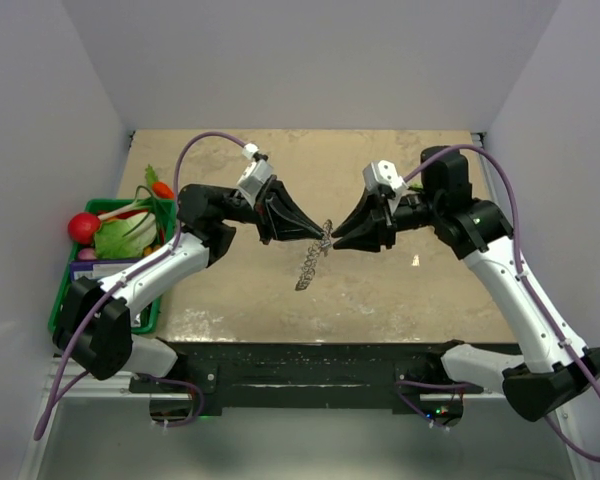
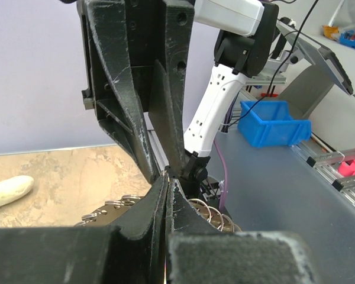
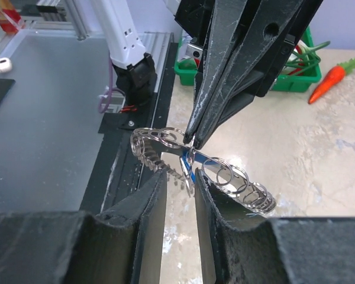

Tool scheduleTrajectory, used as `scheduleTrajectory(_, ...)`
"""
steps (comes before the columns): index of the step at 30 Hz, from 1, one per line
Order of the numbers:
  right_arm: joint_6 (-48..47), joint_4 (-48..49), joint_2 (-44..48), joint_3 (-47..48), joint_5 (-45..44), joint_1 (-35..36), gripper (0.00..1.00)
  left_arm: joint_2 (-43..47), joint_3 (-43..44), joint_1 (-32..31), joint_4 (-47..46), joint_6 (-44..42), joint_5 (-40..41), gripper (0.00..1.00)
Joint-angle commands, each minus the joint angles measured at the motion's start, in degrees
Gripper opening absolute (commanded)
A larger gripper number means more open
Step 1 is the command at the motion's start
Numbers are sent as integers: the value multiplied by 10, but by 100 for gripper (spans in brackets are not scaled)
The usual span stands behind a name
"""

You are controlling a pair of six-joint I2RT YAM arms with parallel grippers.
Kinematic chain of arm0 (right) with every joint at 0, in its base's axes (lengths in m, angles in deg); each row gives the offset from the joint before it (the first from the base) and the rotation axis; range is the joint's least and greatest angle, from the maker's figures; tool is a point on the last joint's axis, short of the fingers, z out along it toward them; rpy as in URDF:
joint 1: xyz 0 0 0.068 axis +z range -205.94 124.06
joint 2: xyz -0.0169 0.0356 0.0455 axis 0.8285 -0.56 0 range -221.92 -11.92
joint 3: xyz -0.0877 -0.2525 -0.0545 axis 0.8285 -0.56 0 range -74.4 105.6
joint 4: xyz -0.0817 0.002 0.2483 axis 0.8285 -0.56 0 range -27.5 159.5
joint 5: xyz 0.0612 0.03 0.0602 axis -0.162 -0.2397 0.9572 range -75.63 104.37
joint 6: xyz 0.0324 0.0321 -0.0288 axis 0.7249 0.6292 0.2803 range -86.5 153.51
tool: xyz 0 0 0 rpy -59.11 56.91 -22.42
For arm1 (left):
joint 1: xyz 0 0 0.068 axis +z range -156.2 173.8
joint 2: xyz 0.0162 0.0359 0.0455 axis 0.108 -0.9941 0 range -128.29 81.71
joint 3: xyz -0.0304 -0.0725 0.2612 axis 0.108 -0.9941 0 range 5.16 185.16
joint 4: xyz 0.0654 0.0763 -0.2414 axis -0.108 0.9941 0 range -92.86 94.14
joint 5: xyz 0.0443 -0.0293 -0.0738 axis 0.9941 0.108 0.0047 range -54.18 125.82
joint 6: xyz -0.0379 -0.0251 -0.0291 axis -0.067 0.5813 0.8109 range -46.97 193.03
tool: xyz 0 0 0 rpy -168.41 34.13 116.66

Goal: Remove the keys from the keyring
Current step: Remove the key from the keyring.

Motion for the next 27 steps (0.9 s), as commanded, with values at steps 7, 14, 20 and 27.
scheduleTrajectory(7, 30, 51, -18, 18, 46, -2, 28, 9, -5, 1, -42, 11, 16, 0)
scheduleTrajectory(14, 37, 60, -21, 18, 53, -3, 24, 7, -8, 1, -45, 11, 19, 0)
scheduleTrajectory(20, 36, 64, -23, 12, 58, -2, 20, 6, -7, 1, -49, 13, 19, 0)
scheduleTrajectory(27, 37, 67, -30, 12, 59, -2, 22, 4, -6, 2, -50, 14, 20, 0)
